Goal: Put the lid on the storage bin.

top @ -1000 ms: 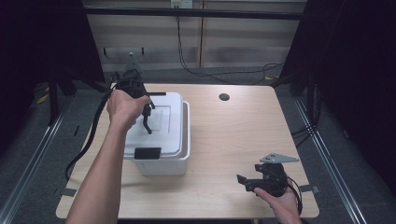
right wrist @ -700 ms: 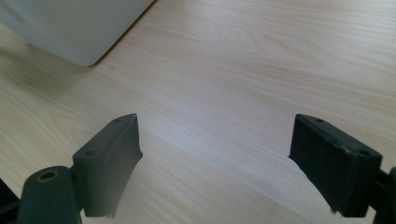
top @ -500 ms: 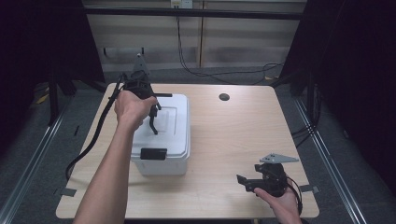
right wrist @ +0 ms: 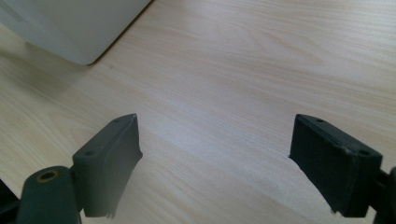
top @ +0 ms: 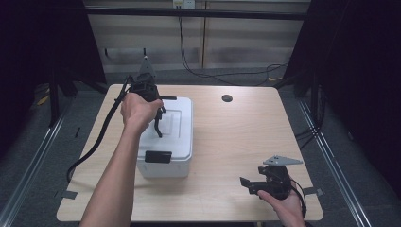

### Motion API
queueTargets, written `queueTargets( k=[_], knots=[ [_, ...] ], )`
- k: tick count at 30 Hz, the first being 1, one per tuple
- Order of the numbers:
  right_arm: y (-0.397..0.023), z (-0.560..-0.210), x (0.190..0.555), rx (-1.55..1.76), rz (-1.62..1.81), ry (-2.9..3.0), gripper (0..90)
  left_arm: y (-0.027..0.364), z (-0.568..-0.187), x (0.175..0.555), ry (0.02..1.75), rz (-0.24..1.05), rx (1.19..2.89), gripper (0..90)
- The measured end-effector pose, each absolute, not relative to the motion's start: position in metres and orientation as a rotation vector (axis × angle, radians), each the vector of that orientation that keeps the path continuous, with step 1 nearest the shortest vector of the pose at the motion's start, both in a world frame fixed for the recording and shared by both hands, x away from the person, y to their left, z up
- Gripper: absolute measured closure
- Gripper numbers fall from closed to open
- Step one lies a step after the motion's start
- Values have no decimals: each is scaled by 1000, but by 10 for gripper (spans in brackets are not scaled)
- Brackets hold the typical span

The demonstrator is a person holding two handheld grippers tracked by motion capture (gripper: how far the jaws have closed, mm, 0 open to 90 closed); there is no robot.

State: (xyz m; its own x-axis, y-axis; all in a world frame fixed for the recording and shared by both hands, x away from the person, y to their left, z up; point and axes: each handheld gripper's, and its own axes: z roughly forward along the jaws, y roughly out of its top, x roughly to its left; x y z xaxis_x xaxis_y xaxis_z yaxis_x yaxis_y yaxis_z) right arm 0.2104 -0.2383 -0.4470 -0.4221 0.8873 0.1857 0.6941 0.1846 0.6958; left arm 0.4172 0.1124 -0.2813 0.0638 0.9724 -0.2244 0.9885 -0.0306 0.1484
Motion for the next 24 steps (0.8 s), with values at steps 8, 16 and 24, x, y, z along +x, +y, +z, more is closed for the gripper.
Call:
queueTargets(
  k=[8,16,24],
  knots=[
    [-238,-447,210,1512,1075,2203,156,111,-287,417,1989,-92,2082,845],
    [-238,-447,210,1515,1072,2201,156,107,-290,419,1995,-69,2087,847],
    [-238,-447,210,1513,1069,2204,157,107,-291,419,1999,-83,2097,844]
  ],
)
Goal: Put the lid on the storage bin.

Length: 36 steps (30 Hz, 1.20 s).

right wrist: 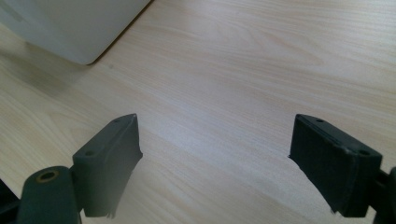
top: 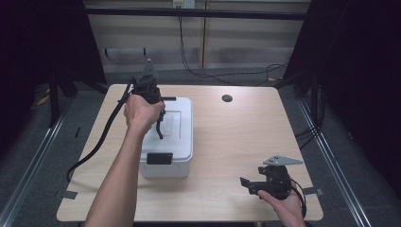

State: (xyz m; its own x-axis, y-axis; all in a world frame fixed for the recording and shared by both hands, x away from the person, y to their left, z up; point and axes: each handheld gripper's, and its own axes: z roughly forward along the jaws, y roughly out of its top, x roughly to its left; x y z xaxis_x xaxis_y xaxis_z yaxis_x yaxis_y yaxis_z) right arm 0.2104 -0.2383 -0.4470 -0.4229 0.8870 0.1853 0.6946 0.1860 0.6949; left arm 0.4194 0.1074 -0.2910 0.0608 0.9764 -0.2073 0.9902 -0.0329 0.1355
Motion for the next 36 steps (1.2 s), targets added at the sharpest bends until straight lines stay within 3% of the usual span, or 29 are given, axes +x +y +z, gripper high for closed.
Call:
queueTargets(
  k=[18,27,32,36],
  knots=[
    [-238,-447,211,1513,1072,2207,153,112,-299,423,1987,-100,2109,838],
    [-239,-448,211,1524,1073,2202,152,121,-297,427,1915,-63,2114,773],
    [-238,-448,211,1523,1070,2204,151,121,-294,428,1862,-79,2162,664],
    [-238,-448,211,1522,1070,2208,151,125,-291,430,1806,-77,2161,494]
  ],
)
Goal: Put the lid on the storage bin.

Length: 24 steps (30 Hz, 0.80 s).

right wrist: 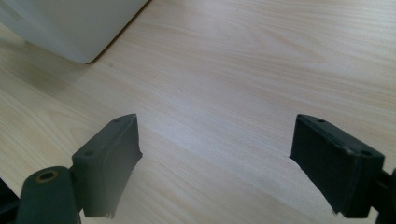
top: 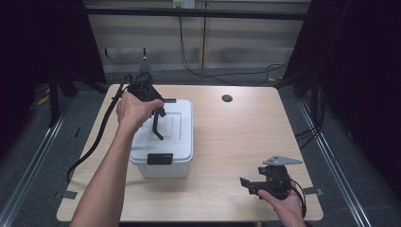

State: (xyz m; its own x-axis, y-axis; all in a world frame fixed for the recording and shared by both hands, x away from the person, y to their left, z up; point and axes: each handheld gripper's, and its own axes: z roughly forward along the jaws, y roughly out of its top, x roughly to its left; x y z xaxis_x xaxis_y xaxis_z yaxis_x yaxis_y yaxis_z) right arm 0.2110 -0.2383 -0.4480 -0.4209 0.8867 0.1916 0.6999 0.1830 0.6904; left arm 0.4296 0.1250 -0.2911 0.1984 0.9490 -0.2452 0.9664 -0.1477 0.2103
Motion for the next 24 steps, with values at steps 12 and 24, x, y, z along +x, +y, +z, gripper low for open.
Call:
queueTargets(
  k=[12,24],
  knots=[
    [-238,-448,212,1524,1061,2209,151,139,-277,423,1578,-57,2205,227],
    [-238,-448,212,1524,1060,2212,150,154,-270,398,1257,10,2204,183]
  ],
)
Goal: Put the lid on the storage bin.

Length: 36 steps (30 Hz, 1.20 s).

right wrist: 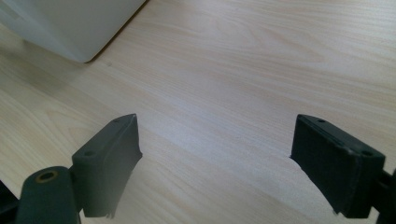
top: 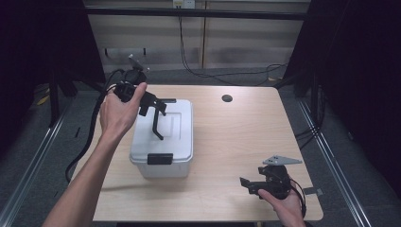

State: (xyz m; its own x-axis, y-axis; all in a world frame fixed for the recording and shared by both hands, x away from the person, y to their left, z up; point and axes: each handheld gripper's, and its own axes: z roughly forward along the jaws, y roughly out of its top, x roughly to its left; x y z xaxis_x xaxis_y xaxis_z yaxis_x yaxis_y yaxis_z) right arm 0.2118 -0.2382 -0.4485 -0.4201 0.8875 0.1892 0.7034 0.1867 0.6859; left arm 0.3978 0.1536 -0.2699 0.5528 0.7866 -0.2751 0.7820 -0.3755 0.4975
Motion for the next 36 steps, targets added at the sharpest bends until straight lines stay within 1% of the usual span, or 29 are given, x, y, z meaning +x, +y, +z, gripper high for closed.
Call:
queueTargets(
  k=[2,5,8,13,17,21,23,25,27,29,36],
  knots=[
    [-238,-449,212,1519,1061,2213,149,160,-275,394,1214,12,2210,168],
    [-238,-449,212,1518,1061,2213,150,166,-281,390,1240,35,2195,169],
    [-238,-448,212,1521,1058,2209,150,173,-290,381,1192,87,2232,178],
    [-238,-448,212,1525,1059,2207,149,193,-299,371,1153,99,2217,182],
    [-238,-448,212,1527,1060,2205,149,208,-307,361,1135,163,2226,182],
    [-238,-448,212,1519,1062,2208,149,221,-316,350,1116,147,2194,182],
    [-238,-448,212,1526,1061,2203,149,228,-324,343,1096,59,2163,182],
    [-238,-448,212,1527,1065,2204,149,233,-332,336,1106,98,2197,183],
    [-238,-449,213,1529,1062,2203,149,239,-338,331,1124,117,2195,183],
    [-238,-448,212,1526,1062,2203,149,250,-343,326,1119,81,2153,183],
    [-238,-448,212,1529,1061,2201,149,277,-356,307,1131,93,2112,183]
  ],
)
